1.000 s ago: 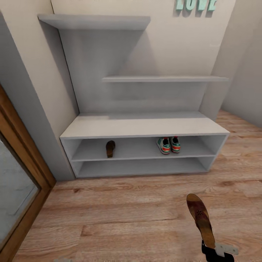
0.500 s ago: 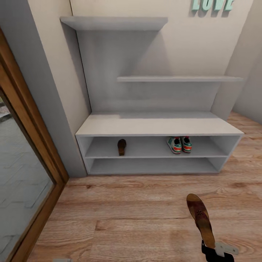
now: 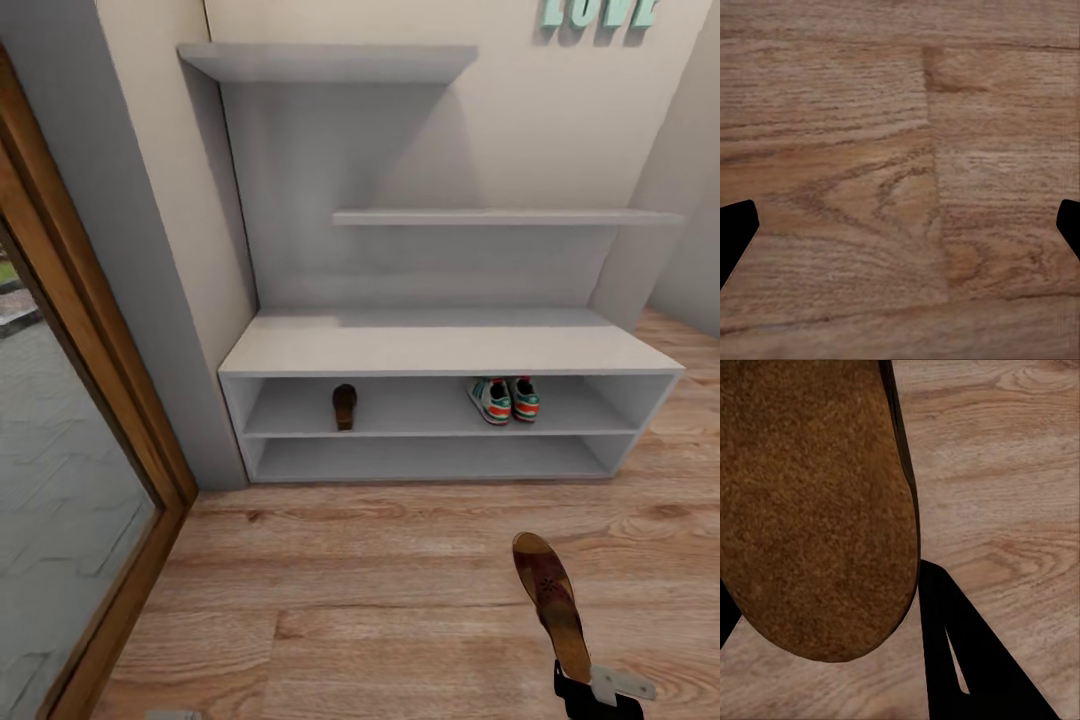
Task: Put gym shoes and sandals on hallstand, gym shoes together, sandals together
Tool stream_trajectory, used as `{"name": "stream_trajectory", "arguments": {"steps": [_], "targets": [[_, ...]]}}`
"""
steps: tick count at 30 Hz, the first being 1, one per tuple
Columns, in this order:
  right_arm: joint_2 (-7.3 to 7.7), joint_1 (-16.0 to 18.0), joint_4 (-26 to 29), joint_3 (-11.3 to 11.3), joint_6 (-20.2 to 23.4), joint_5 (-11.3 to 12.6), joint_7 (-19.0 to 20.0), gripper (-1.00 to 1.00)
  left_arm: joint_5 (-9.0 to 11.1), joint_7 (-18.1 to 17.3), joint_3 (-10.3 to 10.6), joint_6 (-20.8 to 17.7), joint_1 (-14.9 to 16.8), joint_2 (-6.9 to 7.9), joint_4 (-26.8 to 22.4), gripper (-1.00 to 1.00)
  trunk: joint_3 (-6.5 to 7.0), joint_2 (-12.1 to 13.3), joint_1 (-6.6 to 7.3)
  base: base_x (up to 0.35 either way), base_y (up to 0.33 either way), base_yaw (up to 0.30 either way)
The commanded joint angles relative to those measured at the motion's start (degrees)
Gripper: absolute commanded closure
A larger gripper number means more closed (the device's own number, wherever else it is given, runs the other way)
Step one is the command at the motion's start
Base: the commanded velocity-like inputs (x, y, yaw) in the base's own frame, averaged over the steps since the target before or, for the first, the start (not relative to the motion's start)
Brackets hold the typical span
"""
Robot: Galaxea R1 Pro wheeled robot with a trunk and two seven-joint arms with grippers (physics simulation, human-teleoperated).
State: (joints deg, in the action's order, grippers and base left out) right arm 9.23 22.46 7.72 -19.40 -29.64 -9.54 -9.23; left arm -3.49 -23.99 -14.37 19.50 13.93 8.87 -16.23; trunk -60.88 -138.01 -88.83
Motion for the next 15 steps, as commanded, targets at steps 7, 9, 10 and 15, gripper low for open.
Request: {"name": "stream_trajectory", "arguments": {"steps": [7, 9, 10, 15], "targets": [[0.02, 0.04, -0.07, -0.2, -0.16, -0.39, -0.27, 1.0, -0.37, -0.36, -0.48, 0.12, 0.04, 0.0, 0.12, -1.0, -0.05, -0.02, 0.01, 0.009, 0.05, 0.0], [0.01, 0.04, -0.07, -0.2, -0.16, -0.39, -0.27, 1.0, -0.37, -0.36, -0.48, 0.11, 0.04, 0.0, 0.13, -1.0, -0.05, -0.02, 0.01, 0.002, 0.013, 0.0], [0.01, 0.04, -0.07, -0.2, -0.16, -0.39, -0.27, 1.0, -0.37, -0.36, -0.48, 0.11, 0.04, 0.0, 0.14, -1.0, -0.05, -0.02, 0.01, 0.002, 0.009, 0.0], [-0.1, 0.05, -0.07, -0.13, -0.16, -0.32, -0.27, 1.0, -0.32, -0.36, -0.48, 0.14, 0.04, -0.05, 0.13, -1.0, -0.05, -0.02, 0.01, 0.0, 0.003, 0.0]]}}
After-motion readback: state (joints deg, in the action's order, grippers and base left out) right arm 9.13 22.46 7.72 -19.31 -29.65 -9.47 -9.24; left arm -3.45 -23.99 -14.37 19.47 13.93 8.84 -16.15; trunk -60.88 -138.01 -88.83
